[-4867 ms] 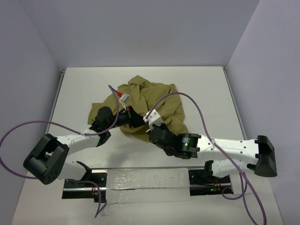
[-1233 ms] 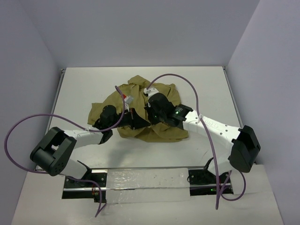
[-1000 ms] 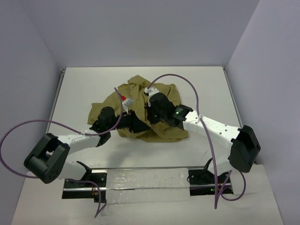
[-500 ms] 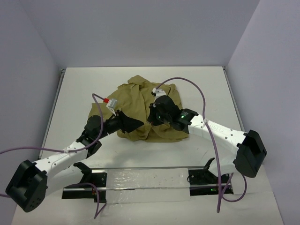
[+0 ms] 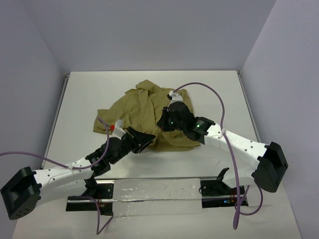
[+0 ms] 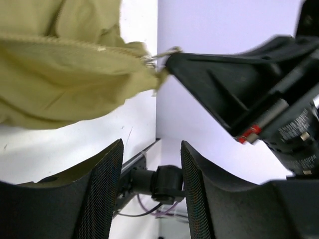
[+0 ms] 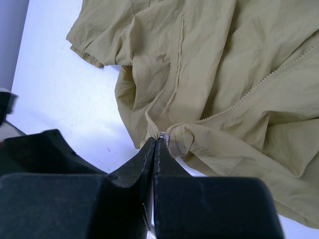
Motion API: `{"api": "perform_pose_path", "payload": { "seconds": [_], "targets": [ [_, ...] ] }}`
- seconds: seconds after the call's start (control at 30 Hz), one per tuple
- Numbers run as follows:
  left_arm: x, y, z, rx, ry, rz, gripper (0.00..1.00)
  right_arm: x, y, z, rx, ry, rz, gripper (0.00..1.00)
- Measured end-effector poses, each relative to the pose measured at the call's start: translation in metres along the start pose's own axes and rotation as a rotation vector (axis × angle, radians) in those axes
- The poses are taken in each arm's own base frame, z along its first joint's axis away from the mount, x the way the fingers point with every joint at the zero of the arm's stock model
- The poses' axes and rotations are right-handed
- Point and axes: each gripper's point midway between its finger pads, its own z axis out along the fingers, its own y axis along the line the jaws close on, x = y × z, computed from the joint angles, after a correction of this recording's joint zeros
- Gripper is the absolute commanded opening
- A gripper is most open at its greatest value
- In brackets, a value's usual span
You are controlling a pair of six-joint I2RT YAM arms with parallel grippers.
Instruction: Zip up the jacket
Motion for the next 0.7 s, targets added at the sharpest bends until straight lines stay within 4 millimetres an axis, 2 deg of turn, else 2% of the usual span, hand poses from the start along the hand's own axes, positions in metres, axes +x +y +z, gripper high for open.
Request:
{"api": "perform_pose_path", "payload": {
  "seconds": [0.13,0.33,0.57,0.7],
  "targets": [
    [-0.006,0.013,0.002,-0.021,-0.063,-0.11,0.62,-0.002,-0.001,-0.001,0.005,-0.008,0.003,0.0],
    [-0.024,0.003,0.007,0.022,-0.161,-0.238,0.65,-0.007,0.0,-0.005,0.004,-0.03,0.005,0.0],
    [-0.026,0.016,0.022,-0.007,-0.193,-0.299,0.61,-0.008,-0.001,-0.006,0.007,-0.036,0.003,0.0],
    [-0.027,0.012,0.027,0.009,-0.198,-0.315,0.6,-0.009,-0.001,-0.006,0.01,-0.038,-0.002,0.0]
  ]
}}
